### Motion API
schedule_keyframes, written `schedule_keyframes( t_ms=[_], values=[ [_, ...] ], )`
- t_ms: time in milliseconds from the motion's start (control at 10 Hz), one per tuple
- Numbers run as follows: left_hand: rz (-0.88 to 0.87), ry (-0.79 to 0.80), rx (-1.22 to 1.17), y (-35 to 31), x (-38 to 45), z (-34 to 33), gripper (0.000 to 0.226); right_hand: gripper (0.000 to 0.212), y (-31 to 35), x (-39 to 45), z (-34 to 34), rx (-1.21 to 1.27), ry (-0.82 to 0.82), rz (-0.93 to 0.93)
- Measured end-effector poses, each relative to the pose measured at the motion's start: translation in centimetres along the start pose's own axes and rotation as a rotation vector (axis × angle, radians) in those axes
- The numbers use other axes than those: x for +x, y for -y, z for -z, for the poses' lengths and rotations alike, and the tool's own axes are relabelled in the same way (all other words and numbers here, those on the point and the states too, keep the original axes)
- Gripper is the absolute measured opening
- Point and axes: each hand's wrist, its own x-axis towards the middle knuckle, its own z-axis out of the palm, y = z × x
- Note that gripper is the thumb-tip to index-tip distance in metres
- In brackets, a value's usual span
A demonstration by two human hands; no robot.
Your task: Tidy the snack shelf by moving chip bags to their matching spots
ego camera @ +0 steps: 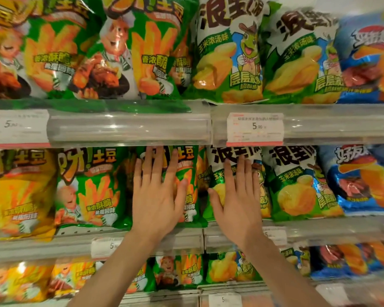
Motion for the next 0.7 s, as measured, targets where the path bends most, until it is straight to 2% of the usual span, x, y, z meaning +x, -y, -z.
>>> schedule_keyframes(
  t_ms=[200, 400, 700],
  values=[
    [0.008, -0.018, -0.037, 0.0, 0.0, 0.3, 0.06, 0.075, 0.1, 0.0, 0.0, 0.009, -0.008, -0.018],
    [0.013, -0.005, -0.116, 0.2, 0.2, 0.9, 0.058, 0.079, 0.2, 0.2, 1.0, 0.134, 0.0, -0.044],
    [0.048, 0.02, -0.25, -0.3, -0.4, 4.3, 0.06, 0.077, 1.4, -1.7, 6.0, 0.299, -0.045, -0.06]
  ],
)
